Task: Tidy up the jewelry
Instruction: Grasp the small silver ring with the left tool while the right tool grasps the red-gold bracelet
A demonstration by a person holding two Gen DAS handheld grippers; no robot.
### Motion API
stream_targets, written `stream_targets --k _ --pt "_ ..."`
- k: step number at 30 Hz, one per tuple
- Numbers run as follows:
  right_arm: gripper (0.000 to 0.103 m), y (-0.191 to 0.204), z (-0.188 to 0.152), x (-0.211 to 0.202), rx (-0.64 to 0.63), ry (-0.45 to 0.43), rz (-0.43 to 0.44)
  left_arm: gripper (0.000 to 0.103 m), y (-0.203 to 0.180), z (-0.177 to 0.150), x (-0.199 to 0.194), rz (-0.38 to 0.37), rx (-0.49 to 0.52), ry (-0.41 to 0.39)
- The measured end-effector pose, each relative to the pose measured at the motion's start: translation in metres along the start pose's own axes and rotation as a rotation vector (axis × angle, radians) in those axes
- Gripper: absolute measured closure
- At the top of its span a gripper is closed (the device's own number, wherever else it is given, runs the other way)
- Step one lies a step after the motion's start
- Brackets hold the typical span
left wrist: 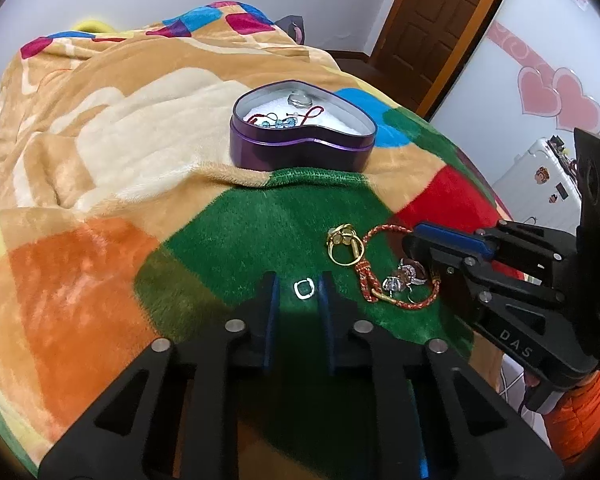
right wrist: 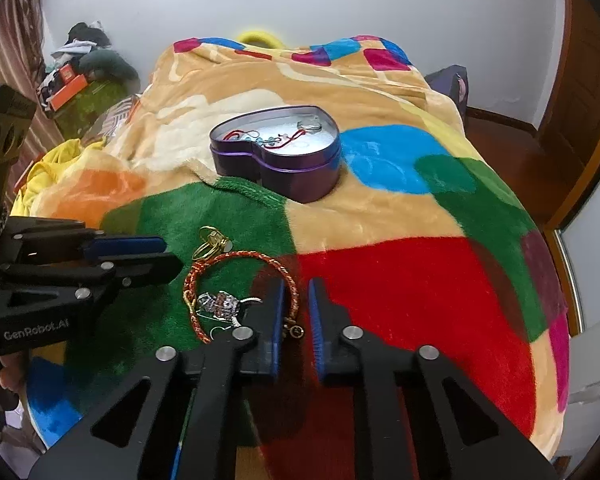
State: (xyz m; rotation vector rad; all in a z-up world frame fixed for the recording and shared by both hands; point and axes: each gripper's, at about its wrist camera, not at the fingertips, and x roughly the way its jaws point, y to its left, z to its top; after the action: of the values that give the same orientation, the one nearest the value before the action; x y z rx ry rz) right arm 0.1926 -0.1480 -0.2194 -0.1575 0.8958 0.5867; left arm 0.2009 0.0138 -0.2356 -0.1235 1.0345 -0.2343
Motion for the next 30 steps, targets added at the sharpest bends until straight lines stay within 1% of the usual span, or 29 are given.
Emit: stream_targets --k 2,11,20,30 --pt "0.097 0.001 0.000 0.000 -0.005 -0.004 0.004 0.094 -0.001 0.000 0.000 0.007 0.005 -0.005" --pt "0.099 0.001 0.006 -0.010 0.000 -0.038 -0.001 0.094 -0.002 -0.002 -0.011 0.025 0.010 -0.035" --pt "0.100 0.003 0.013 -0.034 0.003 -0.102 -0.008 0.094 -0.007 -0.001 -0.031 0.032 0.017 -0.084" --pt "0.100 0.006 0.029 -0.057 0.007 -0.184 -0.027 0.094 -0.005 0.010 -0.063 0.041 0.019 -0.166"
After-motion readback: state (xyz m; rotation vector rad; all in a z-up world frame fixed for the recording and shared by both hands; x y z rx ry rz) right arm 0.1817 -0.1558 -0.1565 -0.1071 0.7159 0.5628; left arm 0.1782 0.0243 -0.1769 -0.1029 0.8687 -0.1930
